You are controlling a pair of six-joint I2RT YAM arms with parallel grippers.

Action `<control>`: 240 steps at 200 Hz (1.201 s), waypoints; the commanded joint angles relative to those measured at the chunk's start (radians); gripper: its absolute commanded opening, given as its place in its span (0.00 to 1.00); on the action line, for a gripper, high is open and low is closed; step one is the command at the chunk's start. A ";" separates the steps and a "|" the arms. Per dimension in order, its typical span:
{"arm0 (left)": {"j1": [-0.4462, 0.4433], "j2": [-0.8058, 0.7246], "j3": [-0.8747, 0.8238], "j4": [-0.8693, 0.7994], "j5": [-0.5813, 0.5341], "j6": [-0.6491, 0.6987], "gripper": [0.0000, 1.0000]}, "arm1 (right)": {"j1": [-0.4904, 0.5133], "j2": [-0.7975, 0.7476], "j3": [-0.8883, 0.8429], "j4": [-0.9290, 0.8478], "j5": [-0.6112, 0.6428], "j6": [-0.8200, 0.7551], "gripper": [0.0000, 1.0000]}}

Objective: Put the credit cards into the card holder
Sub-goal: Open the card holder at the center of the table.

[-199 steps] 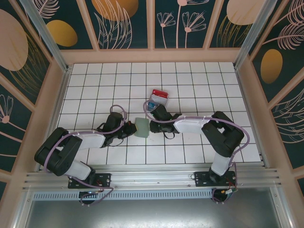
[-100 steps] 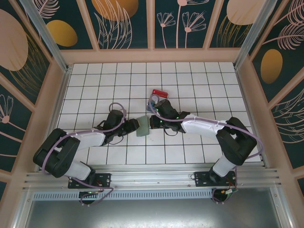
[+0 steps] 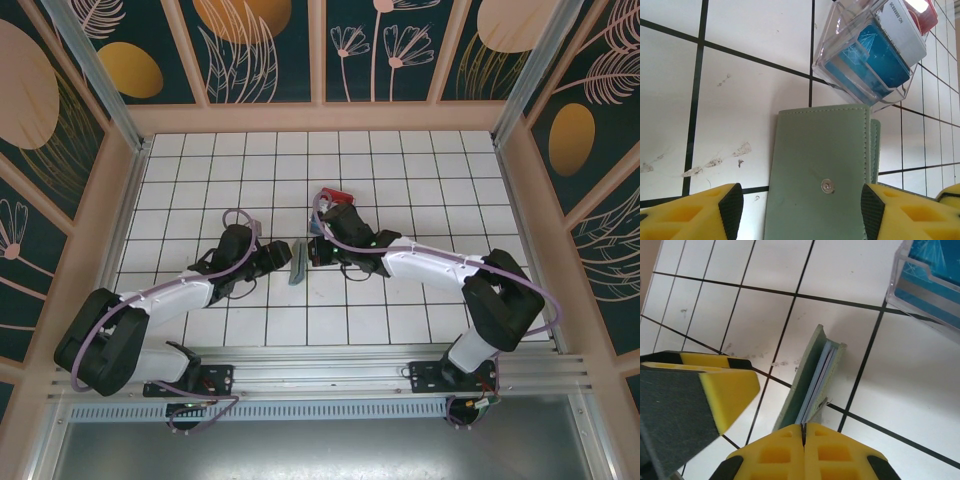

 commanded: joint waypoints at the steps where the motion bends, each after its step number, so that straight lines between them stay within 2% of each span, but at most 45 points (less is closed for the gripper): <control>1: 0.005 -0.021 -0.003 0.047 0.059 -0.006 0.66 | 0.013 -0.015 0.048 -0.021 -0.006 0.000 0.00; 53: 0.005 0.053 -0.001 0.109 0.117 -0.001 0.61 | 0.013 -0.009 0.041 -0.017 0.002 0.005 0.00; 92: 0.005 0.107 0.001 0.152 0.137 -0.003 0.41 | 0.013 -0.009 0.037 -0.019 0.004 0.007 0.00; 120: 0.006 0.123 0.009 0.153 0.145 0.002 0.16 | 0.008 -0.011 0.030 -0.033 0.023 0.002 0.00; 151: 0.006 0.090 0.010 0.107 0.112 0.024 0.00 | -0.040 -0.038 -0.044 -0.032 0.028 0.003 0.00; 182: 0.005 0.079 -0.021 0.051 0.051 0.041 0.00 | -0.129 -0.055 -0.166 0.011 0.019 0.001 0.00; 215: 0.005 0.122 -0.065 0.092 0.074 0.026 0.00 | -0.191 -0.018 -0.242 0.063 0.001 -0.007 0.04; 223: 0.005 0.123 -0.071 0.096 0.078 0.021 0.00 | -0.197 -0.019 -0.249 0.069 0.001 -0.006 0.09; 240: 0.005 0.110 -0.076 0.095 0.078 0.018 0.00 | -0.206 -0.033 -0.241 0.056 -0.001 -0.011 0.28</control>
